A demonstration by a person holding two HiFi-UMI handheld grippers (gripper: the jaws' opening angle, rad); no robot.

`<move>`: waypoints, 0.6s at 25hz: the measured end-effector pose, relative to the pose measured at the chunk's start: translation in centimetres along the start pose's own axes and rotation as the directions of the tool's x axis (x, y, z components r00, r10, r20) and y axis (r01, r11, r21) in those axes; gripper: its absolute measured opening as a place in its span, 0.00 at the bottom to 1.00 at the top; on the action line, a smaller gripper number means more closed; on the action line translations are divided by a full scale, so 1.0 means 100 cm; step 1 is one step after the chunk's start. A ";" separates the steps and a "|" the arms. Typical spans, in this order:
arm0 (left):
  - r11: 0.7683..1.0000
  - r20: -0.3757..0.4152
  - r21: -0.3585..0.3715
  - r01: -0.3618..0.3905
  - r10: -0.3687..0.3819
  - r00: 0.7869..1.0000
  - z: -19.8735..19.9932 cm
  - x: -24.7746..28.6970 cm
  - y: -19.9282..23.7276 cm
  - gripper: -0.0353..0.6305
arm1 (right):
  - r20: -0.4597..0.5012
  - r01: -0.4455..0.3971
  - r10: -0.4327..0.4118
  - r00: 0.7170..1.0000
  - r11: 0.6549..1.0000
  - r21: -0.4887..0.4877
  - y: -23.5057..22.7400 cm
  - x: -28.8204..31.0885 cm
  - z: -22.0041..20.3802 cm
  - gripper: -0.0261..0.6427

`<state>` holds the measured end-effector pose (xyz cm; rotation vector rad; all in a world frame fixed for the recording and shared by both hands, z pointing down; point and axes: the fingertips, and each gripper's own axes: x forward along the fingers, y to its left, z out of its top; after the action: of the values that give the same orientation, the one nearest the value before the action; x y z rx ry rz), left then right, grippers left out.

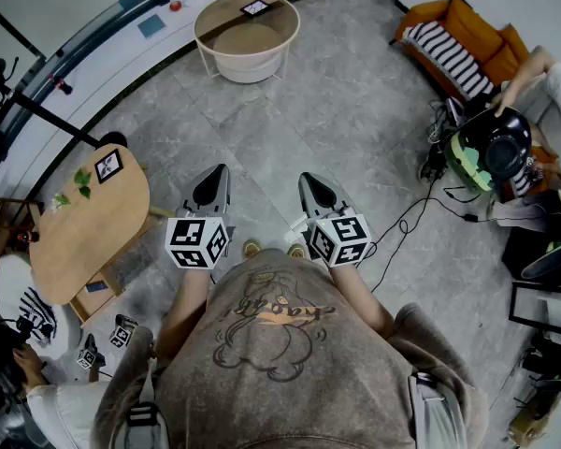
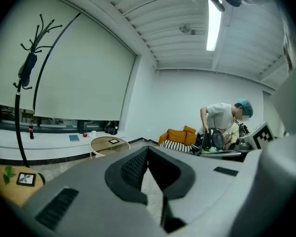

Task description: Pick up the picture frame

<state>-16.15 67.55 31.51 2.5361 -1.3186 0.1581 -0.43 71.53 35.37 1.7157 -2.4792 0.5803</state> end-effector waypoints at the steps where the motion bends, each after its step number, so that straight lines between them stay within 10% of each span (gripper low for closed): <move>1: 1.000 -0.001 0.001 0.000 0.000 1.000 0.000 0.000 0.002 0.08 | 0.003 -0.001 0.001 1.000 1.000 0.000 0.002 0.001 0.000 0.07; 15: 0.998 -0.014 0.029 0.059 -0.058 0.998 -0.003 0.007 0.018 0.08 | 0.043 0.075 -0.075 0.996 0.997 0.004 0.010 0.009 0.001 0.07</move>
<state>-17.22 66.09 32.26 2.5901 -1.2446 0.1824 -1.62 71.01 35.28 1.8318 -2.4303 0.5452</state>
